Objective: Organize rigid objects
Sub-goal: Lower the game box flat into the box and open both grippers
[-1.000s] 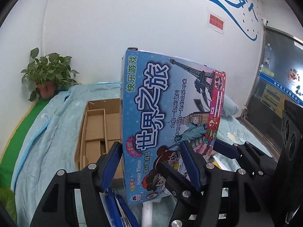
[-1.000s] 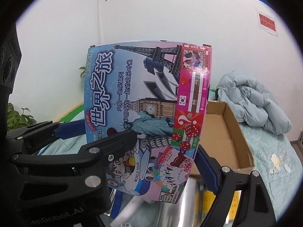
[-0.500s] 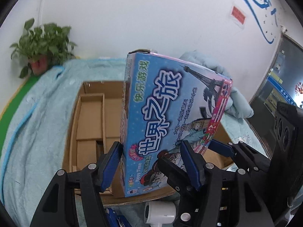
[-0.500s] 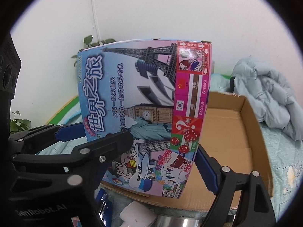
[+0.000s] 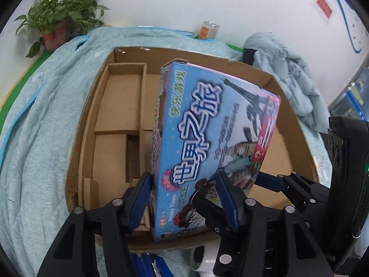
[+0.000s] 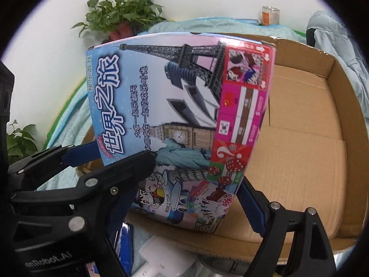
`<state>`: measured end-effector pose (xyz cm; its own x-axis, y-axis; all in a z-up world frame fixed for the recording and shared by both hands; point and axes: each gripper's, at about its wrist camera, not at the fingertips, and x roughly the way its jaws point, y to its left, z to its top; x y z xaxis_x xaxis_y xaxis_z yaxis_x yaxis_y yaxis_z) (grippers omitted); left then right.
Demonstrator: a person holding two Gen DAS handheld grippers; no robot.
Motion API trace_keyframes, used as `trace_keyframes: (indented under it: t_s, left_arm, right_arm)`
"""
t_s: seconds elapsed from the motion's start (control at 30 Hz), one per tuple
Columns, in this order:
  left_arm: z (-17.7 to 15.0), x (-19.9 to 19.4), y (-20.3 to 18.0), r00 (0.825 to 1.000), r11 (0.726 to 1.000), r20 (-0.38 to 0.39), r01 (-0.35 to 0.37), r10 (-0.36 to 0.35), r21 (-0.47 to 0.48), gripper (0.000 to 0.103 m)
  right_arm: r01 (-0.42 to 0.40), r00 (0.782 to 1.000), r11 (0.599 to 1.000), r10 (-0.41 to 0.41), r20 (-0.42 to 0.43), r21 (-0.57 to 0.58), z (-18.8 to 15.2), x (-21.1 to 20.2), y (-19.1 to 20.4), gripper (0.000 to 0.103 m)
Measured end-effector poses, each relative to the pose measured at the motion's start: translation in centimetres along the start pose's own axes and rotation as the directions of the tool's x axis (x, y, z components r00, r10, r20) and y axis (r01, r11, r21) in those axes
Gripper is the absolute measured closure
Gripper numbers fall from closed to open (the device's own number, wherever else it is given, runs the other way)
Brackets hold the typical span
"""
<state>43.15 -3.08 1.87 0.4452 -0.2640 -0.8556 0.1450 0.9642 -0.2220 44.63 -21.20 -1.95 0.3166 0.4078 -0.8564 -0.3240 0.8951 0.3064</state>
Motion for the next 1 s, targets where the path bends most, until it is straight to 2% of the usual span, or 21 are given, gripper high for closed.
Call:
trace_keyframes:
  t_s: [0.1, 0.17, 0.2, 0.23, 0.27, 0.37, 0.43, 0.47, 0.5, 0.53, 0.57, 0.6, 0.63, 0.67, 0.7, 0.87, 0.9, 0.93, 0.97, 1.0]
  left_arm:
    - [-0.4, 1.4, 1.2, 1.000, 1.000, -0.016, -0.023, 0.022, -0.012, 0.055]
    - [-0.9, 1.8, 2.0, 1.000, 1.000, -0.026, -0.013, 0.012, -0.018, 0.056]
    - [-1.0, 1.9, 2.0, 1.000, 1.000, -0.027, 0.015, -0.015, -0.015, 0.056]
    - [-1.3, 1.6, 1.8, 0.999, 0.999, -0.025, 0.037, -0.037, -0.007, 0.056]
    - [-1.7, 1.5, 1.9, 0.999, 0.999, -0.013, 0.033, -0.033, 0.006, 0.056]
    - [-2.3, -0.2, 1.5, 0.998, 1.000, 0.054, 0.014, -0.015, 0.025, 0.056]
    - [-3.0, -2.0, 1.2, 0.994, 0.999, 0.113, 0.010, -0.015, 0.045, 0.055]
    - [-3.6, -3.3, 1.1, 0.988, 0.998, 0.153, -0.011, 0.003, 0.057, 0.052]
    - [-4.3, -4.8, 1.0, 0.980, 0.997, 0.197, -0.035, 0.022, 0.066, 0.043]
    - [-5.0, -6.3, 0.9, 0.967, 0.996, 0.250, -0.062, 0.043, 0.066, 0.023]
    - [-5.6, -7.6, 1.1, 0.954, 0.995, 0.293, -0.076, 0.055, 0.062, 0.013]
    - [-6.5, -9.1, 1.1, 0.931, 0.994, 0.359, -0.089, 0.063, 0.055, 0.001]
    - [-7.4, -10.4, 1.1, 0.905, 0.994, 0.419, -0.098, 0.068, 0.050, 0.001]
    - [-8.3, -11.6, 0.9, 0.885, 0.992, 0.459, -0.115, 0.080, 0.048, 0.001]
    - [-9.0, -12.3, 0.8, 0.876, 0.991, 0.474, -0.128, 0.092, 0.044, 0.001]
    - [-12.3, -14.5, 0.0, 0.863, 0.993, 0.498, -0.113, 0.084, 0.029, 0.001]
    - [-12.8, -14.7, -0.3, 0.867, 0.995, 0.494, -0.094, 0.066, 0.031, 0.001]
    - [-13.4, -14.9, -0.6, 0.875, 0.996, 0.482, -0.075, 0.046, 0.040, 0.009]
    - [-13.7, -15.0, -0.9, 0.883, 0.997, 0.469, -0.062, 0.029, 0.054, 0.025]
    - [-14.2, -15.0, -1.2, 0.892, 0.996, 0.451, -0.049, 0.013, 0.069, 0.075]
  right_arm:
    - [0.001, 0.999, 1.000, -0.001, -0.038, 0.018, -0.2, 1.4, 0.0, 0.019]
    - [0.004, 0.998, 0.999, -0.002, -0.059, 0.036, -0.4, 2.5, -0.8, 0.022]
    - [0.005, 0.997, 0.998, 0.000, -0.082, 0.056, -0.6, 3.1, -1.1, 0.025]
    - [0.012, 0.995, 0.998, -0.006, -0.098, 0.065, -1.0, 3.4, -1.3, 0.034]
    - [0.006, 0.994, 0.997, 0.003, -0.112, 0.080, -1.2, 3.9, -1.6, 0.036]
    - [0.018, 0.997, 0.998, -0.013, -0.077, 0.063, -1.2, 3.0, -1.3, 0.037]
    - [0.017, 1.000, 0.999, -0.017, -0.017, 0.037, -1.5, 1.4, -0.9, 0.036]
    - [0.019, 0.999, 1.000, -0.019, 0.030, 0.010, -1.8, 0.2, -0.6, 0.035]
    - [0.038, 0.996, 0.999, -0.036, 0.079, -0.022, -2.7, -1.4, -0.4, 0.031]
    - [0.066, 0.991, 0.997, -0.061, 0.118, -0.039, -3.3, -2.7, -0.4, 0.017]
    - [0.110, 0.979, 0.993, -0.100, 0.175, -0.048, -4.4, -4.4, -0.2, 0.011]
    - [0.134, 0.971, 0.990, -0.123, 0.204, -0.045, -5.2, -5.4, -0.2, 0.008]
    - [0.147, 0.963, 0.989, -0.136, 0.231, -0.033, -6.4, -6.5, -0.3, 0.001]
    - [0.144, 0.960, 0.989, -0.135, 0.245, -0.022, -7.5, -7.4, -0.4, 0.000]
    - [0.146, 0.957, 0.989, -0.139, 0.253, -0.011, -8.2, -8.0, -0.9, 0.000]
    - [0.200, 0.934, 0.979, -0.201, 0.294, 0.033, -11.8, -9.3, -0.4, 0.000]
    - [0.203, 0.931, 0.979, -0.203, 0.304, 0.033, -11.9, -9.7, -0.3, 0.000]
    - [0.209, 0.925, 0.978, -0.207, 0.318, 0.028, -12.2, -10.0, 0.0, 0.000]
    - [0.214, 0.918, 0.977, -0.209, 0.336, 0.023, -12.5, -10.4, 0.2, 0.002]
    - [0.218, 0.909, 0.976, -0.212, 0.359, 0.023, -13.1, -11.0, 0.4, 0.005]
